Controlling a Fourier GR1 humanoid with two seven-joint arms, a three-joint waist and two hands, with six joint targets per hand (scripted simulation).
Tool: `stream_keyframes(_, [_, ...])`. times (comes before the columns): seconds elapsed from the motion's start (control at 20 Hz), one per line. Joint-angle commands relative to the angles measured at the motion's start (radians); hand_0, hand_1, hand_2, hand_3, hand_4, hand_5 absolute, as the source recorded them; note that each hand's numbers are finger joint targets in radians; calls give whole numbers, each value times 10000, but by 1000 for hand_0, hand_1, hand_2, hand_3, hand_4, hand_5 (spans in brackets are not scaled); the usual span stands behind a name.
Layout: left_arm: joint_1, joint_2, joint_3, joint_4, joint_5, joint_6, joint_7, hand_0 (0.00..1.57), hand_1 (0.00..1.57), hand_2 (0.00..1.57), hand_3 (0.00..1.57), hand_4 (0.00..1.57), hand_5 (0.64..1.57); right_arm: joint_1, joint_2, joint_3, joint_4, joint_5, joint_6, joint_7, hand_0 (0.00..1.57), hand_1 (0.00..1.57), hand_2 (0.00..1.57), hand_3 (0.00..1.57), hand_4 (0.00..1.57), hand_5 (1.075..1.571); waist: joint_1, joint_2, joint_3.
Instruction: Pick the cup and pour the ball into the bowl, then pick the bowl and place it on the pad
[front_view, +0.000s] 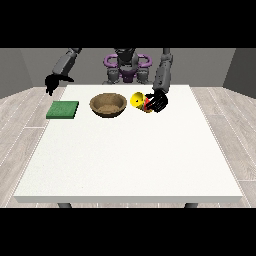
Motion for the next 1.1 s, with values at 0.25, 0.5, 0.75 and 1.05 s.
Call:
stream_keyframes(0.25, [-65, -294, -3115, 873, -4878, 1299, 3668, 1413, 1413, 1571, 1571, 1142, 1570, -259, 419, 17, 1339, 182, -529, 507, 0, 0, 201, 146, 339, 1551, 625, -2071, 10])
stream_keyframes(0.5, [-1144, -304, -4313, 797, -7017, -162, 5691, 1346, 1346, 1571, 1571, 940, 1548, 1, -110, -442, 2340, 99, -535, 433, 0, 0, 252, 203, 378, 1545, 1686, -2758, -14])
stream_keyframes(0.75, [-2367, -1236, -5025, 346, -8381, -1910, 7513, 1268, 1268, 1571, 1541, 877, 1533, 877, -484, -675, 3070, 164, -91, -740, 0, 0, 298, 224, 393, 1543, 2151, -2997, -25])
stream_keyframes(1.05, [-2069, -2271, -5945, 59, -9549, -2942, 8266, 176, 176, 1571, 1425, 867, 1527, 650, -491, -769, 3248, 37, -171, -569, 0, 0, 222, 296, 417, 1541, 2401, -3013, -48])
